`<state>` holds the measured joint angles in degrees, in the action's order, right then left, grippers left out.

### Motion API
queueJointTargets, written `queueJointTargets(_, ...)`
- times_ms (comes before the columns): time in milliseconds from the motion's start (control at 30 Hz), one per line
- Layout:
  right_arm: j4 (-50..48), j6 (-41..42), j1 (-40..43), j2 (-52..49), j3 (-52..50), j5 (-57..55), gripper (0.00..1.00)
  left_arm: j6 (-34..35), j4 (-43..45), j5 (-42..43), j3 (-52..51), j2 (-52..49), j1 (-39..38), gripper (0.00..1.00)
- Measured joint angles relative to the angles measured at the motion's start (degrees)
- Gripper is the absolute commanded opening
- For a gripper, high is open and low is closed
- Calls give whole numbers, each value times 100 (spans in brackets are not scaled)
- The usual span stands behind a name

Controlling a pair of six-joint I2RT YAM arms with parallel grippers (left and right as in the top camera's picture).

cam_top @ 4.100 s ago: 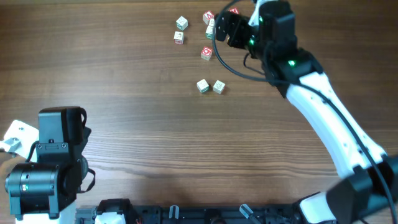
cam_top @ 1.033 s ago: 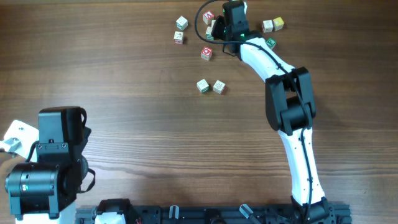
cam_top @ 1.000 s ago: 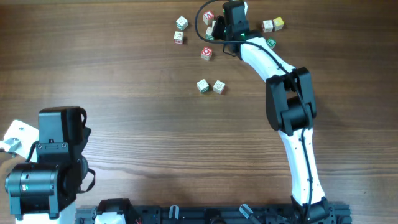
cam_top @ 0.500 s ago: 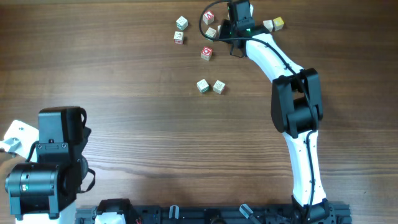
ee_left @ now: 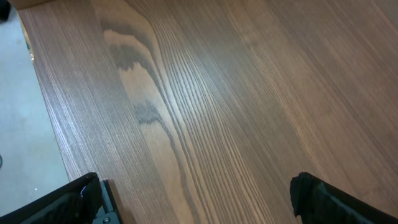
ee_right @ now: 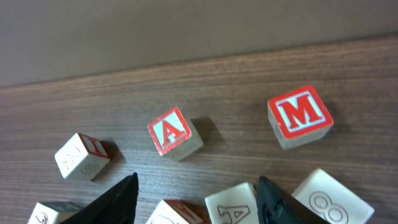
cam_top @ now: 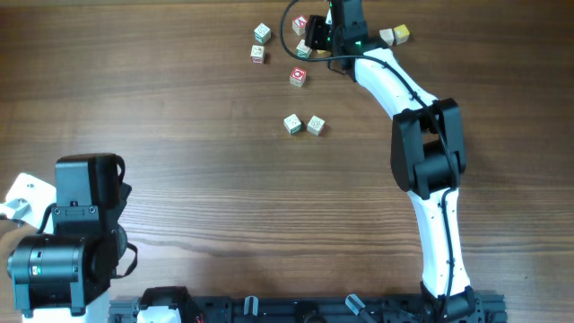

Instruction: Form a horizontal line

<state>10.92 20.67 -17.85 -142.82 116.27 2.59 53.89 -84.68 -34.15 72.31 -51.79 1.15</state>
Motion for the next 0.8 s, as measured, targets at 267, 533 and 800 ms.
queueJointTargets(267, -76, 24, 0, -319, 0, -24, 60, 2, 2, 0, 0, 0, 0, 100)
queueJointTargets(533, -146, 247, 7, -457, 2, -96, 37, 2, 2, 0, 0, 0, 0, 100)
queueJointTargets(800, -111, 463, 17, -457, 17, -179, 24, 2, 2, 0, 0, 0, 0, 100)
